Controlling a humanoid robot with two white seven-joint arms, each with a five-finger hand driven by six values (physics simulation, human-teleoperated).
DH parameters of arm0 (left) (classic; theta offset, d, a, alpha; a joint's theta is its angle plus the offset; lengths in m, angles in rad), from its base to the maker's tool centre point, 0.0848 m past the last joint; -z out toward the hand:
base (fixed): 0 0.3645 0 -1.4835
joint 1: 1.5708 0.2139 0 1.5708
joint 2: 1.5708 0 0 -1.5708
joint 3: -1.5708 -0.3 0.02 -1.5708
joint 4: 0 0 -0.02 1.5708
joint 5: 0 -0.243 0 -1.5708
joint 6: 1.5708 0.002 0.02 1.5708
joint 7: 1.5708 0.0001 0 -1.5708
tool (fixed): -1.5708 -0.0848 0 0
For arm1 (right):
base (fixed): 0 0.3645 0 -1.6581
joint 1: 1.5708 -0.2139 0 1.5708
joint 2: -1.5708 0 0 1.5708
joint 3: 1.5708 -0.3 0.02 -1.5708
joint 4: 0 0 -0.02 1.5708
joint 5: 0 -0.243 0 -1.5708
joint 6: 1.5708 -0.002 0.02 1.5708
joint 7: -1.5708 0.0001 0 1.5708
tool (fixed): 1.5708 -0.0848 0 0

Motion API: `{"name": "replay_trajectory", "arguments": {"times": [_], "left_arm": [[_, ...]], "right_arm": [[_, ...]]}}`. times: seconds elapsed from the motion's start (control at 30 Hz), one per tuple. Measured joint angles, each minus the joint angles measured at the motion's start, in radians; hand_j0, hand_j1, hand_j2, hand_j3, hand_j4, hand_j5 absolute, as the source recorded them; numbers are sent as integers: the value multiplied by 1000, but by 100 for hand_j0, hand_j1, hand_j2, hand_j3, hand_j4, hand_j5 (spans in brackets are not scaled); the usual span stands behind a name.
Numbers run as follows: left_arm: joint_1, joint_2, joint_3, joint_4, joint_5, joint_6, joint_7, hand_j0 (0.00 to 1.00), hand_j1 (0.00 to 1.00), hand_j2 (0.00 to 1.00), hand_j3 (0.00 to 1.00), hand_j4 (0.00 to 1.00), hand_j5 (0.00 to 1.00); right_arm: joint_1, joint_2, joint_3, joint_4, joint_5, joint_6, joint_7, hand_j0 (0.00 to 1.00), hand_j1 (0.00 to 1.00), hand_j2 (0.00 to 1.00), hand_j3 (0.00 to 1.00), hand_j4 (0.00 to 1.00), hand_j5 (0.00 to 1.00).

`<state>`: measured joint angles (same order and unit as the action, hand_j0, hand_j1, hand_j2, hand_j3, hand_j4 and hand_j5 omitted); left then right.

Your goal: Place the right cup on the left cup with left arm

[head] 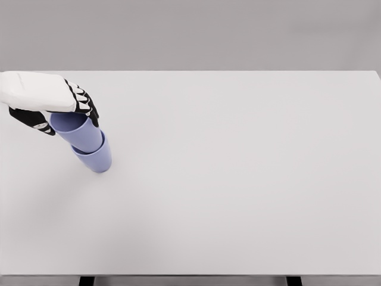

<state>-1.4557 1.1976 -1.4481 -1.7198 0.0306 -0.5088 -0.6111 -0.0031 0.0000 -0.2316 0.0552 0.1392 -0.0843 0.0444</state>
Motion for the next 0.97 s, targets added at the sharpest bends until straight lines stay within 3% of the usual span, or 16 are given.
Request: {"name": "replay_trajectory", "arguments": {"times": [0.17, 0.5, 0.6, 0.67, 0.97], "left_arm": [[20, 1, 3, 0, -2, 0, 0, 87, 87, 87, 87, 87, 87], [18, 4, 10, -2, -5, 1, 0, 89, 89, 89, 89, 89, 89], [18, 5, 15, -5, -4, 0, 0, 96, 96, 96, 96, 96, 96], [18, 7, 28, -7, -2, -3, 0, 100, 100, 100, 100, 100, 100], [21, 21, 108, -12, 7, -13, 0, 100, 100, 100, 100, 100, 100]], "right_arm": [[0, 0, 0, 0, 0, 0, 0, 100, 100, 100, 100, 100, 100], [0, 0, 0, 0, 0, 0, 0, 100, 100, 100, 100, 100, 100], [0, 0, 0, 0, 0, 0, 0, 100, 100, 100, 100, 100, 100], [0, 0, 0, 0, 0, 0, 0, 100, 100, 100, 100, 100, 100], [0, 0, 0, 0, 0, 0, 0, 100, 100, 100, 100, 100, 100]]}}
